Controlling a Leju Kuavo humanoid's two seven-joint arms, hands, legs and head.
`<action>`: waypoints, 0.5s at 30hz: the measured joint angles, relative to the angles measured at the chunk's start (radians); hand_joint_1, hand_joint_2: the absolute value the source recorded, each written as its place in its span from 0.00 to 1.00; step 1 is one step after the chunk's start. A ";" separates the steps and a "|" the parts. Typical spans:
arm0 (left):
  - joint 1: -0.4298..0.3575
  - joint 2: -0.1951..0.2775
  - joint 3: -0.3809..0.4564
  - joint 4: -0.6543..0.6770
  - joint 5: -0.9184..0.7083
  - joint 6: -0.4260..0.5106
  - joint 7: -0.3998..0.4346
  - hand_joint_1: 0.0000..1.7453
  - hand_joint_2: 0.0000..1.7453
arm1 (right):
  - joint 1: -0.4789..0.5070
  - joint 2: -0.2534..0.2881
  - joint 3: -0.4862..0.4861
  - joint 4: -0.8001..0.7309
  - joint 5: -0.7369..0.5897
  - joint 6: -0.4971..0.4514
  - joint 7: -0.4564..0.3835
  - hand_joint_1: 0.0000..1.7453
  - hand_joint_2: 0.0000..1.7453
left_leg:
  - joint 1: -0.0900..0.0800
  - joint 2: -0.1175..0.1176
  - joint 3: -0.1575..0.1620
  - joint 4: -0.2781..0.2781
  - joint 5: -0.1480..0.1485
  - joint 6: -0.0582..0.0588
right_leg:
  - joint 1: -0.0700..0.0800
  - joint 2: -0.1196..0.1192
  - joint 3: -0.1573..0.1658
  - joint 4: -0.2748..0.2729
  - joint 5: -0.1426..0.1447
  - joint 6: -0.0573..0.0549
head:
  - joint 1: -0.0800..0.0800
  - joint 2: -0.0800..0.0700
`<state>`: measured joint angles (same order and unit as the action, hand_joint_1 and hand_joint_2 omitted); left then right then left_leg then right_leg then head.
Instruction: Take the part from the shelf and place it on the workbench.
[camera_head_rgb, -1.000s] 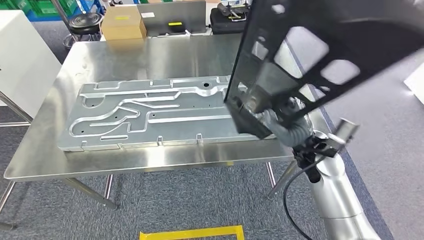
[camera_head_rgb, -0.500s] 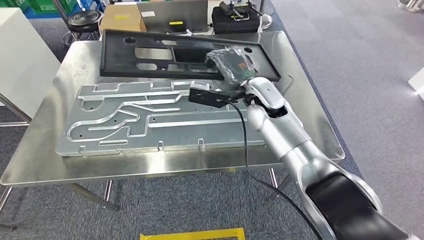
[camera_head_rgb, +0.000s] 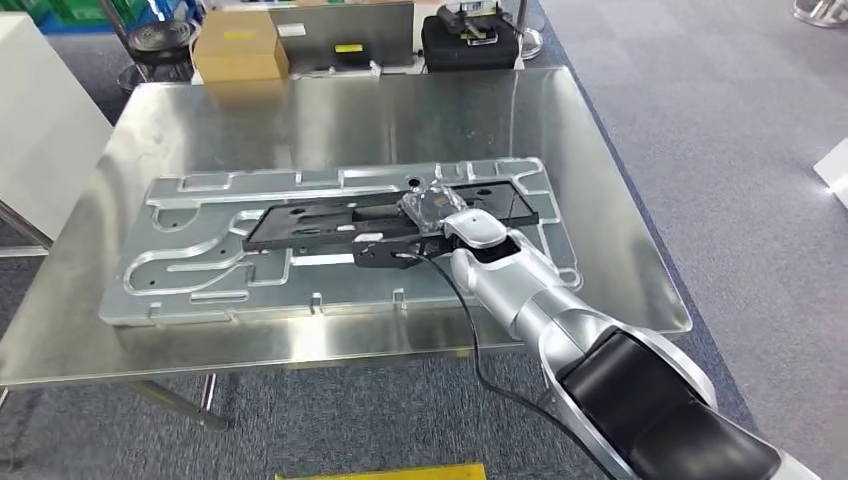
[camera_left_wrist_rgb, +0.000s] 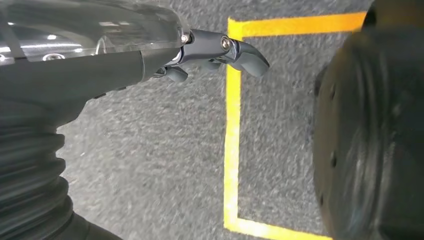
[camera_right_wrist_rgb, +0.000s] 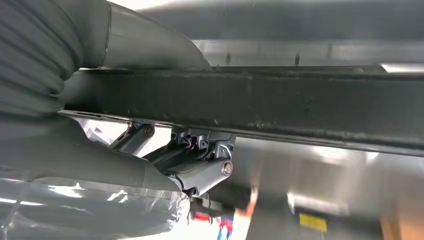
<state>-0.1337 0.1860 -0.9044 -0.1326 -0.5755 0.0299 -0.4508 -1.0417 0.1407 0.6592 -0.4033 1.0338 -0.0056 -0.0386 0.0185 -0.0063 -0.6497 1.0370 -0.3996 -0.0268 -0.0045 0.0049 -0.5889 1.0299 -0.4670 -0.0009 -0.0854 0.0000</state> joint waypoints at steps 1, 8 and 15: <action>0.001 -0.001 -0.002 0.000 0.000 0.000 -0.004 0.00 1.00 | 0.011 0.001 0.000 0.012 -0.006 -0.013 0.000 1.00 1.00 | -0.001 0.000 0.000 -0.004 -0.002 0.008 | 0.001 0.001 0.000 -0.001 -0.001 0.004 | 0.000 0.000; 0.002 -0.002 -0.014 -0.001 0.000 0.008 -0.026 0.00 1.00 | 0.065 -0.004 -0.009 0.064 -0.010 -0.104 -0.018 1.00 1.00 | -0.003 0.006 0.027 -0.008 -0.018 0.043 | -0.005 -0.001 -0.124 0.252 -0.108 0.026 | 0.000 0.000; -0.005 -0.006 -0.025 -0.006 0.000 0.020 -0.048 0.00 1.00 | 0.083 -0.015 -0.021 0.081 -0.003 -0.135 -0.041 0.00 0.00 | -0.014 0.003 0.054 -0.009 -0.033 0.036 | 0.014 -0.005 -0.019 0.005 0.028 -0.015 | 0.000 0.000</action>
<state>-0.1389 0.1802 -0.9289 -0.1390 -0.5756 0.0498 -0.4988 -0.9590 0.1262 0.6385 -0.3227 1.0308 -0.1402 -0.0796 0.0048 -0.0035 -0.5959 1.0285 -0.4327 0.0087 0.0092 0.0001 -0.6080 1.0344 -0.4392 -0.0154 -0.0854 0.0000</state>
